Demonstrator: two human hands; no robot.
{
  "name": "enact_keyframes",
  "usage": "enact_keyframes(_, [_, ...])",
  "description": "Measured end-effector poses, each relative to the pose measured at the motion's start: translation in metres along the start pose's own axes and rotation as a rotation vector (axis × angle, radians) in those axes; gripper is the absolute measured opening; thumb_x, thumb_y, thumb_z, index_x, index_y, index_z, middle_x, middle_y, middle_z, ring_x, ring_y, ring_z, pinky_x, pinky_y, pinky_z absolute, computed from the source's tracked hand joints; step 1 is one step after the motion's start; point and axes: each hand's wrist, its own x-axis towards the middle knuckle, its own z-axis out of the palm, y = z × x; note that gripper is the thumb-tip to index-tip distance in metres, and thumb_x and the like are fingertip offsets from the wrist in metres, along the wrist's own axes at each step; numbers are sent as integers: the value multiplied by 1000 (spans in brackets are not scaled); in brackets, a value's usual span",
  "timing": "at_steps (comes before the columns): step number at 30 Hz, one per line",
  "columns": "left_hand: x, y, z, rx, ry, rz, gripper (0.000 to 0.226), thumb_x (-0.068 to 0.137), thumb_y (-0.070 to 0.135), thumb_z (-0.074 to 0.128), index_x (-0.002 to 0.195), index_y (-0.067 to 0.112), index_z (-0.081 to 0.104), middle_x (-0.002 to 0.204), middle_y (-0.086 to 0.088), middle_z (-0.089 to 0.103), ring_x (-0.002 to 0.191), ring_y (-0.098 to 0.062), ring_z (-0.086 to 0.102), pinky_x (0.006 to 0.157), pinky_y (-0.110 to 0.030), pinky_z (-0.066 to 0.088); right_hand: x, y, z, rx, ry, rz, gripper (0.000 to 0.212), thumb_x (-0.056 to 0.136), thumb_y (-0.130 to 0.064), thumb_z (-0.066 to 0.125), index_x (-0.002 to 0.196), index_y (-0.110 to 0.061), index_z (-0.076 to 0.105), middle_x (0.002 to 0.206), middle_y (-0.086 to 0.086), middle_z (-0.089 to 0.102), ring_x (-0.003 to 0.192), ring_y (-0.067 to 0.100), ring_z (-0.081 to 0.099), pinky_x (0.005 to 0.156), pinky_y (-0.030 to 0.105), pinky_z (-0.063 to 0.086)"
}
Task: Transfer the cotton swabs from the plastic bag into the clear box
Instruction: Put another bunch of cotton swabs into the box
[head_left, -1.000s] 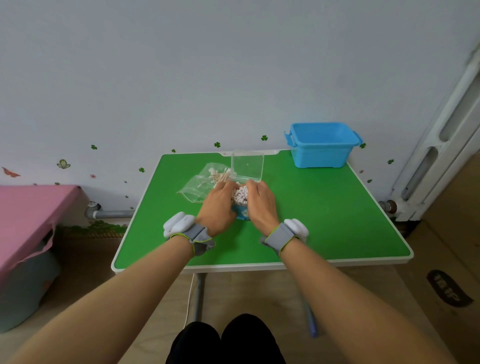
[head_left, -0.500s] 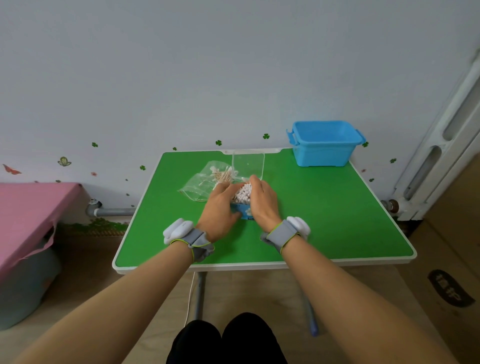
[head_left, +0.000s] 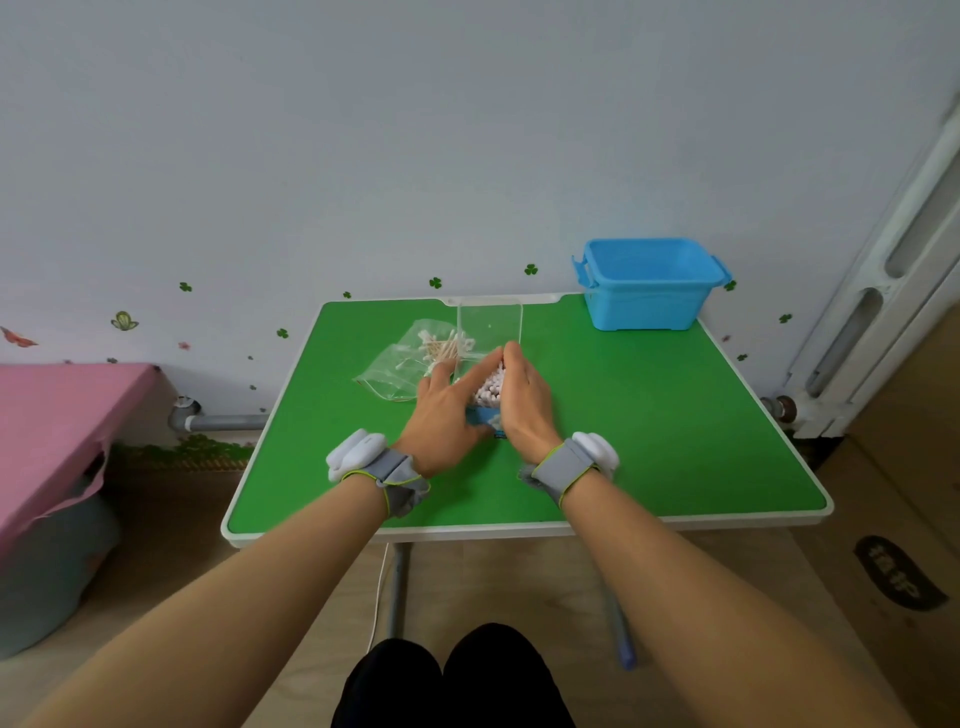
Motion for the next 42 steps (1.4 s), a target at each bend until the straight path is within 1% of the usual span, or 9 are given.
enact_keyframes(7, [-1,6,3,110,46,31,79,84,19,66,146,40,23,154,-18,11,138,-39,17,111,-49,28,1,0,2,52,2,14,57,101,-48,21,120,-8,56,128,12,55,99,15,46,84,26,33])
enact_keyframes(15, [-5,5,6,84,43,35,85,83,11,63,149,35,14,155,-19,7,140,-40,15,114,-48,22,1,0,3,36,-15,5,60,100,-50,20,126,-9,55,133,10,53,118,24,50,87,25,31])
enact_keyframes(18, [-4,4,6,-4,65,24,94,81,15,68,151,14,6,156,-15,12,145,-31,13,119,-42,16,1,1,3,-4,-42,-30,50,100,-47,26,97,-11,60,104,3,56,97,20,52,79,28,33])
enact_keyframes(20, [-4,3,6,-40,86,15,90,80,17,70,148,5,13,154,-14,19,144,-28,16,119,-37,14,2,1,2,-51,-61,-77,38,97,-41,39,70,-15,47,85,0,50,78,16,46,71,31,31])
enact_keyframes(24, [-5,2,7,-39,107,55,70,80,16,69,139,6,32,150,-15,25,144,-29,17,118,-35,14,3,5,0,-95,-137,-118,22,90,-33,53,92,-12,58,105,6,54,94,19,53,79,34,44])
enact_keyframes(27, [-4,0,7,-101,101,24,64,79,12,71,135,11,39,147,-15,29,136,-33,30,117,-44,24,3,7,-4,-144,-164,-192,23,96,-26,48,103,-6,56,110,11,53,101,22,51,84,31,40])
enact_keyframes(30, [-2,0,5,-178,100,-22,67,77,10,72,136,18,42,143,-15,33,131,-35,35,113,-46,29,3,6,-5,-154,-164,-226,25,100,-22,41,106,-1,53,109,14,54,100,24,50,86,34,42])
enact_keyframes(35, [-4,2,10,-149,104,-11,75,79,14,70,143,21,31,144,-8,35,127,-28,34,109,-35,25,-2,5,-7,-12,-132,-214,31,103,-22,35,99,3,53,89,12,51,80,18,44,72,33,38])
enact_keyframes(42, [-2,2,10,-149,122,1,71,79,15,71,141,21,37,138,-7,41,125,-26,37,99,-29,25,-1,4,-3,119,-64,-158,20,100,-18,41,102,-3,54,93,7,55,82,16,49,77,35,44])
